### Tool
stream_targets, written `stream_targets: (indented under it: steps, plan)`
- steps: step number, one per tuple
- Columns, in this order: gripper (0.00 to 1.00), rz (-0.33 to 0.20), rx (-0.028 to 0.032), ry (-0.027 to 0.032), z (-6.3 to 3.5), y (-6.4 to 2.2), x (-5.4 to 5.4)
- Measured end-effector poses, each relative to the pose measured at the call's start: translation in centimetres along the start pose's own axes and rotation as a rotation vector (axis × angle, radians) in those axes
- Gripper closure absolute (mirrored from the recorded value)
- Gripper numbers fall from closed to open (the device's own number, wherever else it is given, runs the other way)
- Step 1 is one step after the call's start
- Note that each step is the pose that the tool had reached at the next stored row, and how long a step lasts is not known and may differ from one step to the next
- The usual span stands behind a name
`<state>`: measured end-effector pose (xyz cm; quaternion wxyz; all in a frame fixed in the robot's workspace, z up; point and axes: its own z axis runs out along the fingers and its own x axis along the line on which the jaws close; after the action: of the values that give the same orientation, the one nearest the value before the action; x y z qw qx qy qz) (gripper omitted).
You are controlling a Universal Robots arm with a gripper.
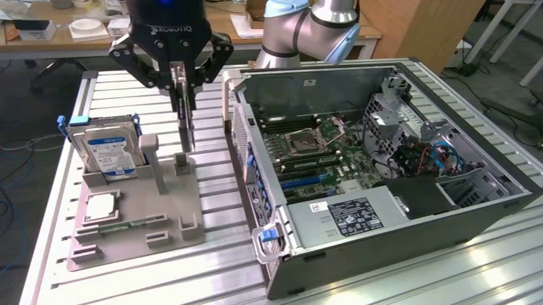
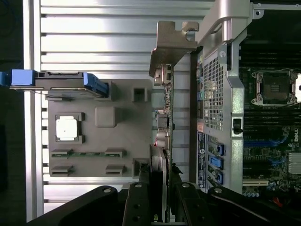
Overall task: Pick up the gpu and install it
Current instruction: 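Pick up the gpu and move the gpu toward the slot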
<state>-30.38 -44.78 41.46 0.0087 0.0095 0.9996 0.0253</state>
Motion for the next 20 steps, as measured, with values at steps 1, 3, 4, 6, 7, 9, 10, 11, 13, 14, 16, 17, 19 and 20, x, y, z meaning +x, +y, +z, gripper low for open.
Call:
stream_targets:
  steps: [1,3,4,6,7,9,10,11,13,14,16,17,19,20]
  plan:
    - [0.73,0.000,0.0000,0.0000,0.00,0.00,-0.1]
    - [0.73,0.000,0.0000,0.0000,0.00,0.01,-0.3]
    - [0.73,0.000,0.0000,0.0000,0.01,0.01,-0.4]
    - [0.73,0.000,0.0000,0.0000,0.01,0.01,-0.6]
    - [0.73,0.000,0.0000,0.0000,0.01,0.01,-0.7]
    - [0.73,0.000,0.0000,-0.0001,0.02,0.02,-1.0]
    - [0.73,0.000,0.0000,-0.0001,0.02,0.02,-1.1]
    - [0.73,0.000,-0.0001,0.0000,0.02,0.03,-1.2]
    - [0.73,0.000,0.0000,0.0000,0.03,0.03,-1.4]
    - [0.73,0.000,0.0000,0.0000,0.03,0.03,-1.5]
    - [0.73,0.000,0.0000,0.0000,0.03,0.03,-1.8]
    - [0.73,0.000,0.0000,0.0000,0.04,0.04,-1.9]
    - [0.73,0.000,0.0000,-0.0001,0.04,0.04,-2.2]
    - [0.73,0.000,0.0000,0.0000,0.04,0.04,-2.3]
